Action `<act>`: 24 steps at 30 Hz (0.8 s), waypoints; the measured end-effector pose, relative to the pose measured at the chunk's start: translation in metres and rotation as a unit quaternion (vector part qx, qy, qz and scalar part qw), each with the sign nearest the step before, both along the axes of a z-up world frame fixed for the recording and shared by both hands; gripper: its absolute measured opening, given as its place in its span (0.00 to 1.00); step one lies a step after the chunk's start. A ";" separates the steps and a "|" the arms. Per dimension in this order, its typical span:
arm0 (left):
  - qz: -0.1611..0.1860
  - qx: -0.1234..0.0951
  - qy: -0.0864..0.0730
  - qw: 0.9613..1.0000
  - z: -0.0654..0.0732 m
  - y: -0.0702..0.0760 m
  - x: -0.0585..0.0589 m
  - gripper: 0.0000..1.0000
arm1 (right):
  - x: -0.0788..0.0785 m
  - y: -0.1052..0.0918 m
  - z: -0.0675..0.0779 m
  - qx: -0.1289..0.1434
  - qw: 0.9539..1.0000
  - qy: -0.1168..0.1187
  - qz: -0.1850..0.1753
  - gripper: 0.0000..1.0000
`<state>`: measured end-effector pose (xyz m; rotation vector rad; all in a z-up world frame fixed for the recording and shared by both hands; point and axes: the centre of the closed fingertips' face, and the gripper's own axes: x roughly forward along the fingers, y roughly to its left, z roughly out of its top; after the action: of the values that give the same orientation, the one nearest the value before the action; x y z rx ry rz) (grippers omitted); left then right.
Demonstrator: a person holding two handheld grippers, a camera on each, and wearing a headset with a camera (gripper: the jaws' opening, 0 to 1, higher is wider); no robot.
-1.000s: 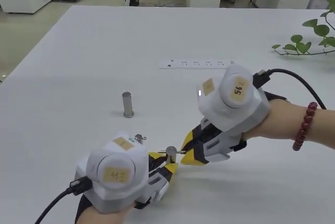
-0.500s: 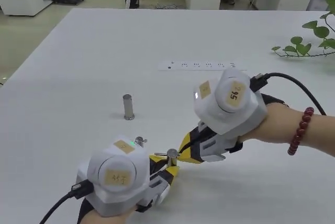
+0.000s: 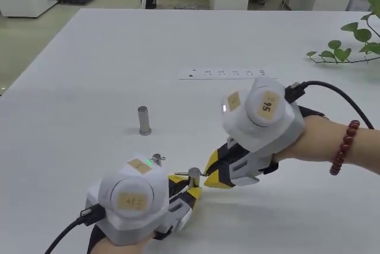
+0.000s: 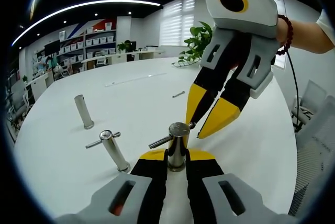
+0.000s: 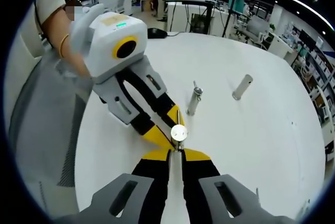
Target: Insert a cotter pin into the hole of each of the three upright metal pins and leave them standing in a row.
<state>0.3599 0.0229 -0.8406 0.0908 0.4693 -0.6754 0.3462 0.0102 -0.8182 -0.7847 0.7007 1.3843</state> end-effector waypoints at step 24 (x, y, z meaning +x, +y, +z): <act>0.001 -0.002 -0.008 1.000 -0.001 -0.005 0.016 0.11 | 0.020 -0.002 0.001 0.007 1.000 -0.019 -0.023 0.05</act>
<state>0.3756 0.0175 -0.8412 0.0918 0.4522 -0.6723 0.3662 0.0083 -0.8175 -0.7779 0.6761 1.3291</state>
